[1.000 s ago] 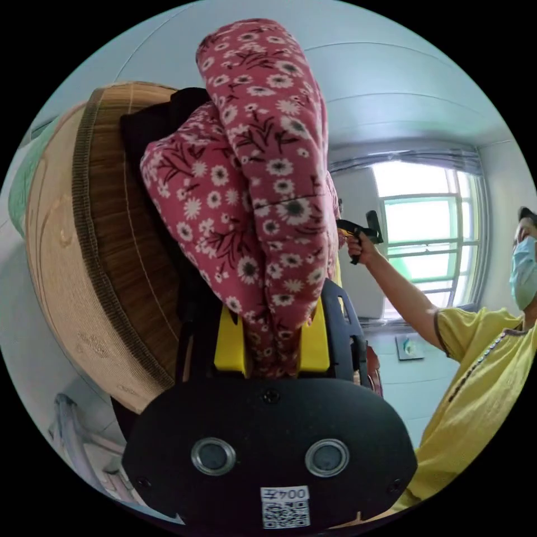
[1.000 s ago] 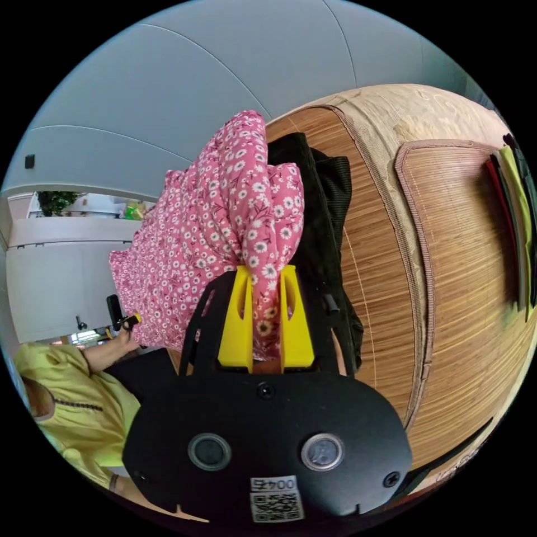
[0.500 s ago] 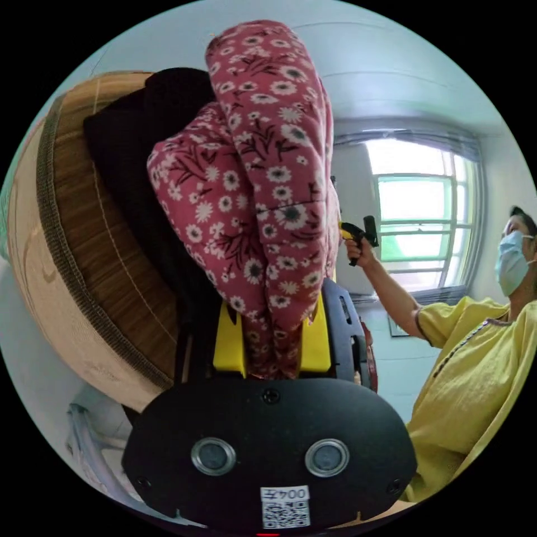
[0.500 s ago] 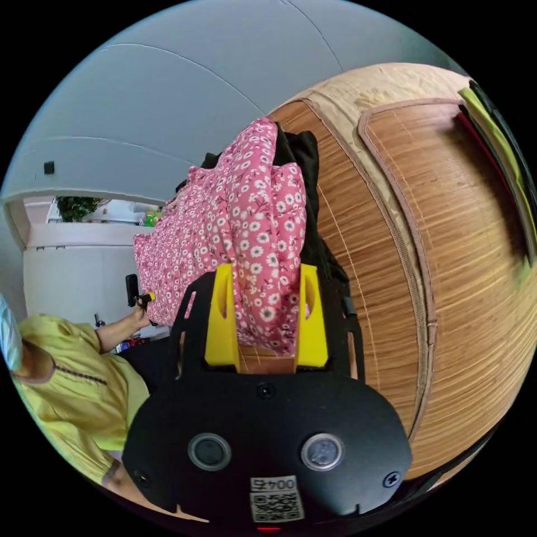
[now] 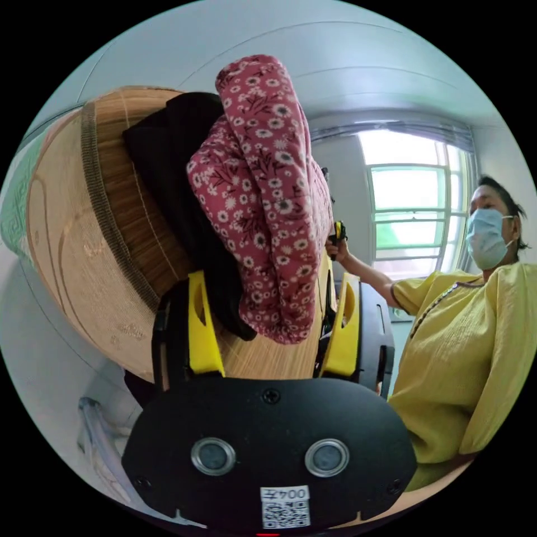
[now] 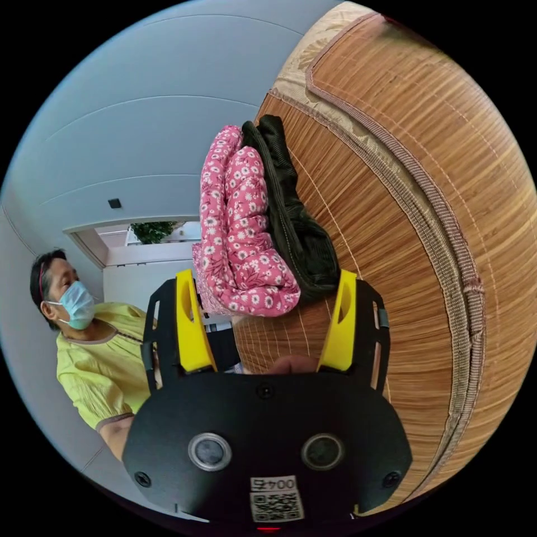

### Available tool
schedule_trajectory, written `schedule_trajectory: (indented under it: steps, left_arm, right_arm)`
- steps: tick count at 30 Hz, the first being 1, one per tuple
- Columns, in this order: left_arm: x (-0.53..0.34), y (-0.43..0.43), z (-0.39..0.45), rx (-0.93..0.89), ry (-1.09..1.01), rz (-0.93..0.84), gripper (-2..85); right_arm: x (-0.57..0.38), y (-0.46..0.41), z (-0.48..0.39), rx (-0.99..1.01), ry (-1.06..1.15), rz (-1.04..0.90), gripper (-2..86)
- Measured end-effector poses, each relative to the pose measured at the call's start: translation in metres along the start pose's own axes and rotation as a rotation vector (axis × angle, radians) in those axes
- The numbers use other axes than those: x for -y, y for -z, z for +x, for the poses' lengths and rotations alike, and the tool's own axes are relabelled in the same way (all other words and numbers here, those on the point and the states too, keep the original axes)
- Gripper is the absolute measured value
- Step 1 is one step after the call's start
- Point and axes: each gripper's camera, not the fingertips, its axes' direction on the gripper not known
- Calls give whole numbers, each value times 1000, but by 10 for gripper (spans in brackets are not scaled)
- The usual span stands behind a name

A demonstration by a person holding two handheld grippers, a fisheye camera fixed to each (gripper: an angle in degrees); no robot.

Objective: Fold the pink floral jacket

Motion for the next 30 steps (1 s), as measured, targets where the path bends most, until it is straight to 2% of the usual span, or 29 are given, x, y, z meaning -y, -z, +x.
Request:
schedule_trajectory:
  steps: [1, 3, 9, 15, 18, 21, 25, 30]
  left_arm:
    - [-2, -4, -1, 44, 5, -63, 356]
    - [-6, -1, -3, 47, 5, -79, 380]
    - [1, -20, -4, -23, -20, -25, 393]
    - [-20, -44, -13, -61, 8, -5, 381]
    - [-29, -44, -22, -82, 18, 25, 372]
    - [-37, -44, -29, -131, 27, 26, 369]
    - [-47, -47, -39, -179, 23, 47, 367]
    - [-56, -46, -48, -235, 18, 82, 372]
  right_arm:
    - [-2, 11, 4, -2, 5, -5, 323]
    - [-4, 32, 7, -19, 8, 11, 322]
    - [-32, 75, 30, 82, -26, 81, 310]
    - [-139, 82, 40, 281, -84, 303, 326]
    - [-195, 35, 13, 385, -88, 327, 332]
    - [-224, -46, -26, 468, -117, 238, 348]
    - [-228, -137, -76, 477, -130, 213, 370]
    - [-214, -178, -92, 437, -152, 255, 340]
